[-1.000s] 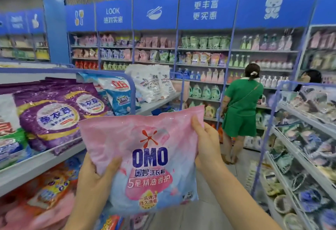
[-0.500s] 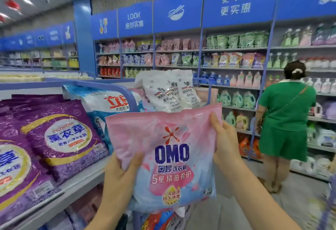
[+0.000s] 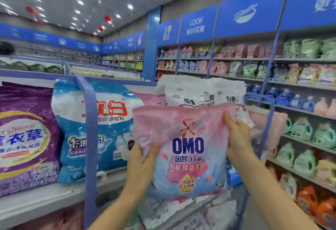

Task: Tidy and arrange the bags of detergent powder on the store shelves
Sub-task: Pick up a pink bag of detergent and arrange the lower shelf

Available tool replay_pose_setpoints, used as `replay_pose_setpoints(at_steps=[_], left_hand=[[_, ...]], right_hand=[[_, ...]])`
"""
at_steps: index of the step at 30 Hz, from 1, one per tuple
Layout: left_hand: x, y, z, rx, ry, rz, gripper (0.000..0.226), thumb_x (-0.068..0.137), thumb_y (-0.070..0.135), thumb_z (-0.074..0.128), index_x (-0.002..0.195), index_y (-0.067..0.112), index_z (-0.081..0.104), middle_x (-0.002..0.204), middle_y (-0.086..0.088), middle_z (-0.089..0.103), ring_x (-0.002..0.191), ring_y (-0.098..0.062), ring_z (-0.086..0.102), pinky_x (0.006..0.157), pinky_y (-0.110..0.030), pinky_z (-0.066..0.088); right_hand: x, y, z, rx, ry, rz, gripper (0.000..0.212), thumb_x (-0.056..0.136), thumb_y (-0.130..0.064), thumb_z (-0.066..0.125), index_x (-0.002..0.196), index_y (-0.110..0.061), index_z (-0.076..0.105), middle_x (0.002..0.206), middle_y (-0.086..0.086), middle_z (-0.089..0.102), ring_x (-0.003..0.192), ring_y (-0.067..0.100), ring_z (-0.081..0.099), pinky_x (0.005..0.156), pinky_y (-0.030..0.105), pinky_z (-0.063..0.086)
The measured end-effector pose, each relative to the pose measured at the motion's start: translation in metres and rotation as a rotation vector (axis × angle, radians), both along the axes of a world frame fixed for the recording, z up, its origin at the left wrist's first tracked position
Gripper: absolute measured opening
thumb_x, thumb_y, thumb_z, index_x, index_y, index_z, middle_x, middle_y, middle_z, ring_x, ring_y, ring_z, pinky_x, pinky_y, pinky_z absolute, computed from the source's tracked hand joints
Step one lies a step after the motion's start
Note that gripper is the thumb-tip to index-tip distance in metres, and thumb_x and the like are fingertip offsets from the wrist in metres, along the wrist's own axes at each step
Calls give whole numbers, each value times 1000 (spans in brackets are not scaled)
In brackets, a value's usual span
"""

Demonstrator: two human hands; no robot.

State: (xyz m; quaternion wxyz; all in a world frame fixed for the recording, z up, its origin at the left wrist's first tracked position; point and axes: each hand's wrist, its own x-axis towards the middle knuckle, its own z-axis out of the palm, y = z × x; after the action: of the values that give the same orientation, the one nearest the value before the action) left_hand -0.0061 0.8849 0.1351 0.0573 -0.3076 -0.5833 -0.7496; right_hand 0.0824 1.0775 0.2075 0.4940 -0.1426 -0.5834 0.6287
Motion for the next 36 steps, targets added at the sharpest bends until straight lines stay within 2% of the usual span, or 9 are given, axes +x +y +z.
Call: replay_pose_setpoints(at_steps=[4,12,16,19,21,25,29,32,36], left_hand=[[-23,47,13,-65,-33,78,16,83,40,59,94,29,54,92,15,58,83,7,56,75,-17,45],[-94,97,21,-136,-154,209,45,81,53,60,116,26,55,111,4,66,104,-18,63,94,-46,50],[-108,112,15,-75,-185,317,10,95,29,53,105,29,53,103,14,60,99,-4,56,83,-21,45],[-110,129,15,-47,-154,538,24,97,24,50,120,21,46,111,14,52,101,-5,49,91,-26,39],[-117,139,9,-48,-101,714,32,97,24,48,126,10,42,119,1,54,109,-17,51,95,-35,41],[-128,149,0,-76,-14,865,26,98,24,46,117,6,42,105,0,51,102,-25,53,80,-28,37],[-128,142,-17,-254,136,825,61,93,37,41,145,9,26,148,-8,33,138,-22,29,114,-42,24],[-99,132,-40,-415,396,800,74,92,23,44,152,17,-1,160,0,-2,146,-11,-3,119,-30,2],[-93,136,-58,-791,785,807,64,90,30,45,148,15,23,154,-12,24,143,-25,17,115,-35,18]], right_hand=[[-37,53,15,33,-7,70,68,74,-50,66,86,15,48,79,17,44,83,20,43,72,35,32],[-134,111,9,3,-40,142,41,89,-34,62,66,-5,45,66,4,37,66,17,36,62,31,30],[-172,118,-6,-61,-111,205,40,89,-40,59,80,-2,53,74,3,36,80,20,35,67,33,31],[-195,117,-11,-89,-114,239,40,92,-38,56,84,1,53,78,19,51,111,20,45,78,34,39],[-209,114,-12,-102,-113,255,37,93,-36,54,73,-7,44,69,6,38,77,14,40,71,30,34],[-231,108,-15,-110,-116,280,43,94,-31,53,61,-16,31,62,-1,28,57,12,27,53,26,23],[-246,107,-19,-156,-131,271,41,94,-28,54,62,-13,34,65,0,33,63,15,32,54,26,25],[-256,106,-29,-220,-177,286,28,95,-32,52,79,-9,48,81,0,47,86,19,44,74,29,37],[-266,103,-37,-319,-175,337,37,94,-33,53,109,1,56,97,2,52,97,22,49,84,32,41]])
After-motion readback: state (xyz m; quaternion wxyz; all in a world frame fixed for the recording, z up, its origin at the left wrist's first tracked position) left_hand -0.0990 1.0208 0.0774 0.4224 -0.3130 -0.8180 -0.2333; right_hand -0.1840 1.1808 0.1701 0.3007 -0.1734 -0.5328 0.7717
